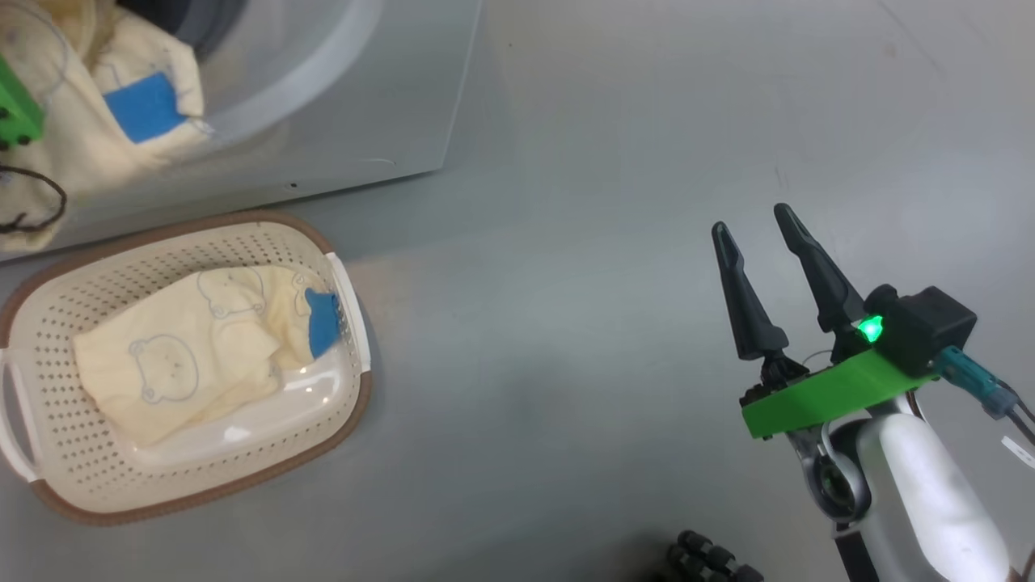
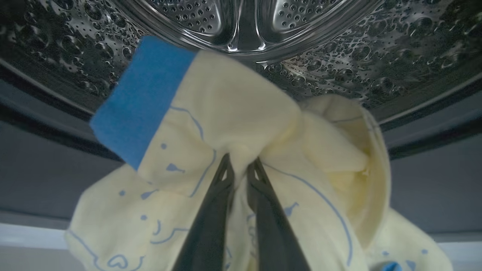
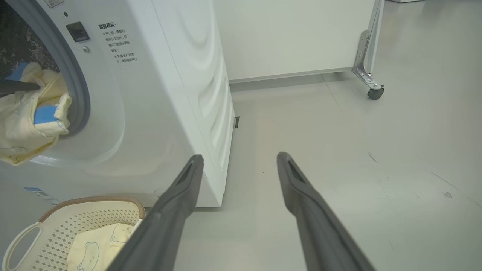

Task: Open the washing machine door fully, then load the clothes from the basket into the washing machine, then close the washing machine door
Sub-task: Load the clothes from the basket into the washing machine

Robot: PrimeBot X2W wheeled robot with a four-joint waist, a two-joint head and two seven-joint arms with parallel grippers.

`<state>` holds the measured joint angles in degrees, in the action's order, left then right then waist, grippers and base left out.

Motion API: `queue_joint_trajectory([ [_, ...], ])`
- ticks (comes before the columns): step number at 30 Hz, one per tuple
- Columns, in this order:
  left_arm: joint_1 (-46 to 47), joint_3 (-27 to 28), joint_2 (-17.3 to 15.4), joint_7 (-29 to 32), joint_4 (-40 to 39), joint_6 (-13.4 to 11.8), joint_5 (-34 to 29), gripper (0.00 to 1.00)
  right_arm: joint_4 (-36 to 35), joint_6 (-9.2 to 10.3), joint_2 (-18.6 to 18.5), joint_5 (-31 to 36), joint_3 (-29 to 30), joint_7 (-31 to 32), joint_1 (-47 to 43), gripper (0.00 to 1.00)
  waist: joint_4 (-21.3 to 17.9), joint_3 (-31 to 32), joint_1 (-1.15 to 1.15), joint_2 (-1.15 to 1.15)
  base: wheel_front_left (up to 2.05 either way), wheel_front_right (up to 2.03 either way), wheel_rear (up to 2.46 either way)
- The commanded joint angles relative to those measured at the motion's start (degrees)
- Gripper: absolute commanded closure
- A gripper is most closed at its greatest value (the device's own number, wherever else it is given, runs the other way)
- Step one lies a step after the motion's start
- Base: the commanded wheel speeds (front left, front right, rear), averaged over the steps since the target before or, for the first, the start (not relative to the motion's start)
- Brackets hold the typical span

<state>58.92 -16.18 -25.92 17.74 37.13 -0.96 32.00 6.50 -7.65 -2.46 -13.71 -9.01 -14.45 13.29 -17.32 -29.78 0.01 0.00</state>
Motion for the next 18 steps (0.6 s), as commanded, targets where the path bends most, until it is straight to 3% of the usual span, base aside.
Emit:
queue_joint_trajectory([
  [1, 3.9, 1.9, -4.1, 0.3, -1.4, 0.2, -0.6, 1.0, -2.0, 0.16, -0.4, -0.7, -1.2, -0.5, 0.9, 0.0, -1.3, -2.0, -0.01, 0.0, 0.0, 0.0, 0.0],
  [6, 8.5, 1.9, -6.4, -2.8, -0.9, -0.3, -3.0, 1.0, -2.3, 0.16, -0.4, -1.5, -1.9, -0.5, 1.8, 0.0, -2.5, -3.9, -0.01, 0.0, 0.0, 0.0, 0.0],
  [18, 16.6, 0.4, -9.0, -18.4, 4.6, -1.0, -9.3, 1.0, -2.6, 0.16, -0.4, -3.2, -2.5, -0.5, 2.8, 0.0, -4.8, -6.4, -0.01, 0.0, 0.0, 0.0, 0.0],
])
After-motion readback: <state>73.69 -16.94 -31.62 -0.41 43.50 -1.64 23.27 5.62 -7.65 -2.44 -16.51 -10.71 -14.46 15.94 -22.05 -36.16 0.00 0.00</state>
